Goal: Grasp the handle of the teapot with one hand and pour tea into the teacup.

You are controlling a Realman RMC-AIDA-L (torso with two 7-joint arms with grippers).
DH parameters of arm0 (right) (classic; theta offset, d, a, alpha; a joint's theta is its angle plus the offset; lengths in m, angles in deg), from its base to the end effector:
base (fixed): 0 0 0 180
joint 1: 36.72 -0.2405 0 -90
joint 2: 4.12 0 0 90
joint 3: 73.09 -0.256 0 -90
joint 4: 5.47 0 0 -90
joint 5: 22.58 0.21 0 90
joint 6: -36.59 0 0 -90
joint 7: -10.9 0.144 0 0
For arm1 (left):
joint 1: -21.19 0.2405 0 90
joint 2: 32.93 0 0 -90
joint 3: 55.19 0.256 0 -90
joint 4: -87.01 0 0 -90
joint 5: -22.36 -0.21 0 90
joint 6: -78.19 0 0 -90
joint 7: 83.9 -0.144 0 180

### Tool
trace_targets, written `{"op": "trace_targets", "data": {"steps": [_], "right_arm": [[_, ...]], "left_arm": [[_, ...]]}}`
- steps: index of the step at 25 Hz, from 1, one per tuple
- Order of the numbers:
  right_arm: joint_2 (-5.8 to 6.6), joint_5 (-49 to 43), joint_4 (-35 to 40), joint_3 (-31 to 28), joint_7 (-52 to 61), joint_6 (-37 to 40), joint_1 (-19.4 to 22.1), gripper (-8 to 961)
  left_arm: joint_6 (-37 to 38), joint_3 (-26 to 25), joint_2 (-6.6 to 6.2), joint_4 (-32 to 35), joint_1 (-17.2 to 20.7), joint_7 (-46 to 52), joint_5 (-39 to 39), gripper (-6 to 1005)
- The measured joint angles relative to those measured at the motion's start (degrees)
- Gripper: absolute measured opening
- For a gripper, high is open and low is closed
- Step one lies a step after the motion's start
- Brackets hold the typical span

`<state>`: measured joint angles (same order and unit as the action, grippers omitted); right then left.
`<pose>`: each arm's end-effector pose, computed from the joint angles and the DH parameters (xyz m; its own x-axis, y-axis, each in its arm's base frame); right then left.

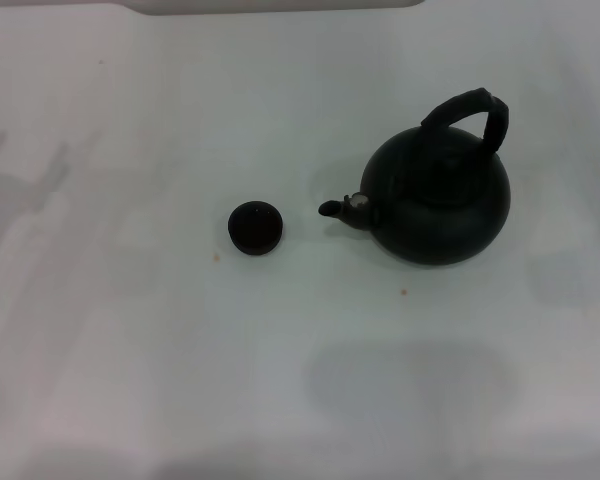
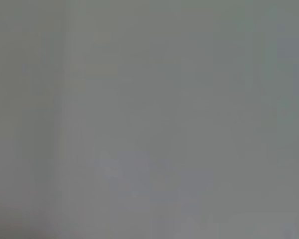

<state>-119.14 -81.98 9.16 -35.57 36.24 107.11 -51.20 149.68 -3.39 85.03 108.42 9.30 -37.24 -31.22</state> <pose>0.3988 0.2818 0.0644 0.8076 -0.0077 -0.5897 -0.5825 -0.1663 -0.7956 -0.3684 0.2826 0.0387 0.5719 0.0610 0.8180 0.7912 -0.3043 -0.5305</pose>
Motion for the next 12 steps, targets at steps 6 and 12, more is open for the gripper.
{"op": "trace_targets", "data": {"steps": [6, 12], "right_arm": [[-0.06, 0.3, -1.3, -0.6, -0.1, -0.1, -0.1, 577], [-0.11, 0.3, -1.3, -0.7, -0.1, -0.4, -0.1, 577]], "left_arm": [[-3.0, 0.0, -0.19, 0.4, -2.2, -0.6, -3.4, 876], [-3.4, -0.1, -0.32, 1.0, -2.8, -0.6, -4.5, 876]]}}
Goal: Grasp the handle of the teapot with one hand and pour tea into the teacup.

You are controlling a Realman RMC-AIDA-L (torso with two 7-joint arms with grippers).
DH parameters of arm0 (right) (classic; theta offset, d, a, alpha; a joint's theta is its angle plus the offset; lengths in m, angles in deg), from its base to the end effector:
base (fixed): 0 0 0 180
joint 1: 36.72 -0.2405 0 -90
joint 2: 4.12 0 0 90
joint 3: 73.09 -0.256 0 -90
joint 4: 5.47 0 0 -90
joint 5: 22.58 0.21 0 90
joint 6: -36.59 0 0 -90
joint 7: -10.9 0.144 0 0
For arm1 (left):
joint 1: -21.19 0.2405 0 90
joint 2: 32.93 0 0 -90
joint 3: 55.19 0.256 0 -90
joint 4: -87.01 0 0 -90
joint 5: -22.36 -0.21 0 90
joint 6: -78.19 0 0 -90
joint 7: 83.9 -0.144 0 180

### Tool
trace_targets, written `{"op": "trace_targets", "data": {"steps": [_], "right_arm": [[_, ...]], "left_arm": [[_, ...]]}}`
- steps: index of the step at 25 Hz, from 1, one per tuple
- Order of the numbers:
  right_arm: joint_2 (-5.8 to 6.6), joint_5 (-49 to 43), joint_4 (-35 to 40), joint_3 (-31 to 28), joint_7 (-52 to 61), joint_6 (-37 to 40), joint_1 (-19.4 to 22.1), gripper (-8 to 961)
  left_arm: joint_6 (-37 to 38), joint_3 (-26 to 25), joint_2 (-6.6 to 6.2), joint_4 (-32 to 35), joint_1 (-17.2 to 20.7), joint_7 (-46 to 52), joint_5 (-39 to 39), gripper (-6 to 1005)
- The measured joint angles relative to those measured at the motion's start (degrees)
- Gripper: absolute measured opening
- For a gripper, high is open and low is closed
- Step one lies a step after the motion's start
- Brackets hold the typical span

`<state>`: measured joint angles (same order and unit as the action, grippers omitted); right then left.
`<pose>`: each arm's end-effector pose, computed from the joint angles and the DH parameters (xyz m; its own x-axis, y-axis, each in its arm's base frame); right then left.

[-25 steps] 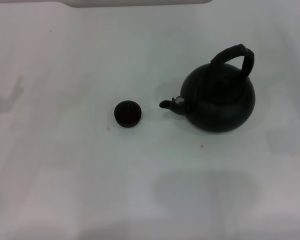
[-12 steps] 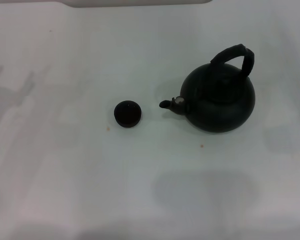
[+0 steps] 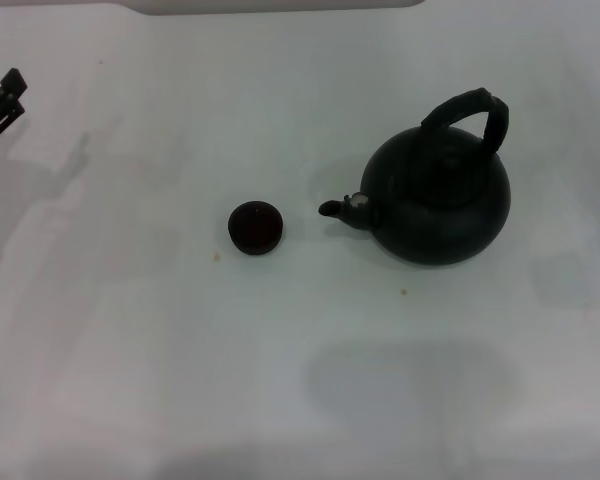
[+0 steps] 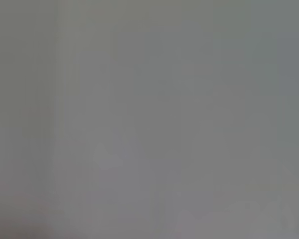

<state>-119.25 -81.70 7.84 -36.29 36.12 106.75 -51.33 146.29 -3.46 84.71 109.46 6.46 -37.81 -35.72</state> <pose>0.4015 0.2796 0.0608 0.7954 -0.0237 -0.6057 -0.6018 -0.1501 -0.7844 -0.3602 0.3021 0.0334 0.6372 0.0911 0.7653 0.7386 -0.3556 -0.5727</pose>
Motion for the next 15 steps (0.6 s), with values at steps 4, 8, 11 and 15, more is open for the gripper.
{"op": "trace_targets", "data": {"steps": [4, 8, 11, 15], "right_arm": [[0.0, 0.1, 0.0, -0.1, 0.0, -1.0, -0.4, 577], [-0.08, 0.1, -0.5, -0.1, 0.0, -1.4, -0.9, 576], [-0.09, 0.1, -0.9, -0.2, 0.0, -1.4, -1.0, 576], [-0.09, 0.1, -1.4, -0.3, 0.0, -1.4, -1.1, 575]], "left_arm": [[-0.1, 0.0, -0.03, 0.1, -0.2, 0.0, 0.0, 876], [-0.5, 0.0, -0.06, 0.1, -0.2, 0.0, -0.2, 876], [-0.7, 0.0, -0.19, 0.2, -0.2, 0.0, -0.8, 876], [-0.8, 0.0, -0.32, 0.2, -0.3, 0.0, -1.1, 876]]}}
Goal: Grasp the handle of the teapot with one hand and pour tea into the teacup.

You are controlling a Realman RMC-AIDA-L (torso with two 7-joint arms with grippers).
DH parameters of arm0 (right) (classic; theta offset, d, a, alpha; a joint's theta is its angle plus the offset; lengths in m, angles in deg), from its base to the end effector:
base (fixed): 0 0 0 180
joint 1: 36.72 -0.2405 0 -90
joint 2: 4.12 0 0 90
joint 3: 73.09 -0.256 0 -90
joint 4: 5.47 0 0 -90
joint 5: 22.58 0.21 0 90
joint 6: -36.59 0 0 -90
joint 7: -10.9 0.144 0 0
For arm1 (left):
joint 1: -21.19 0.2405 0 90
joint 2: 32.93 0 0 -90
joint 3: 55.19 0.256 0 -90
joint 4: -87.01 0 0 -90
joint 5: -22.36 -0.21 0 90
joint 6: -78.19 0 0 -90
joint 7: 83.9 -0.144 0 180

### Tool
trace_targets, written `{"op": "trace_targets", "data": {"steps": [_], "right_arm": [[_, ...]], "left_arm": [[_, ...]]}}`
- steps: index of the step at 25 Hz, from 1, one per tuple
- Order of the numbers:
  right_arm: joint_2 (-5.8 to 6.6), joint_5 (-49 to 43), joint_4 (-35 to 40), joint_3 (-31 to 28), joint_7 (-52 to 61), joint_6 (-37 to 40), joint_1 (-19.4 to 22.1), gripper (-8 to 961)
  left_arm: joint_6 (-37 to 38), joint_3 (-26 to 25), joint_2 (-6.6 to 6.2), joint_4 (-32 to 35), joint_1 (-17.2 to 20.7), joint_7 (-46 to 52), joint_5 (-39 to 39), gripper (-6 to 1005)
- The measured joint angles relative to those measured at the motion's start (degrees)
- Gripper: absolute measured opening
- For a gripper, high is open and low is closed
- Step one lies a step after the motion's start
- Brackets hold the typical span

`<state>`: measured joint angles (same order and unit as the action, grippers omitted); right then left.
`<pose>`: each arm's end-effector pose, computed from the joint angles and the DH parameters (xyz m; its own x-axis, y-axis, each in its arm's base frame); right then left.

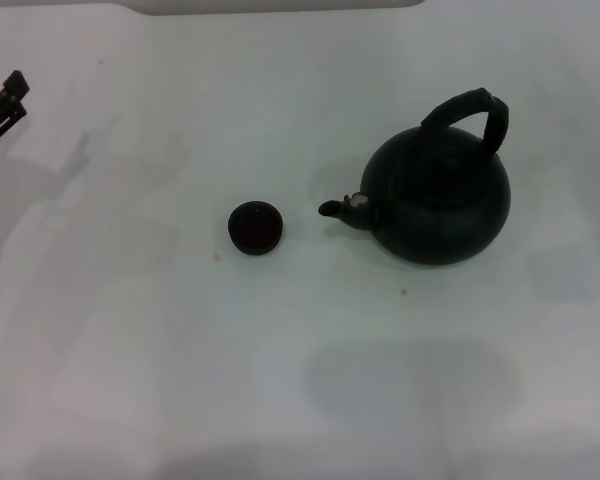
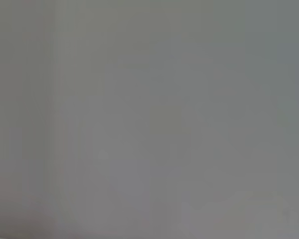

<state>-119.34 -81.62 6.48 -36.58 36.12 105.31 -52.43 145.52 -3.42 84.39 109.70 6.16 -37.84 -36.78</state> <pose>0.4014 0.2843 0.0548 0.7847 -0.0465 -0.6182 -0.6175 -0.1462 -0.7729 -0.3609 0.3044 0.0339 0.6540 0.1007 0.7497 0.7258 -0.3628 -0.5844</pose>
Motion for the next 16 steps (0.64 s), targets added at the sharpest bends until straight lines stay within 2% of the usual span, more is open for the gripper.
{"op": "trace_targets", "data": {"steps": [16], "right_arm": [[0.01, 0.7, -0.8, -0.1, 0.0, -0.1, -0.7, 574]], "left_arm": [[-1.5, -0.1, -0.26, 0.5, -0.9, 0.0, -0.7, 876]]}}
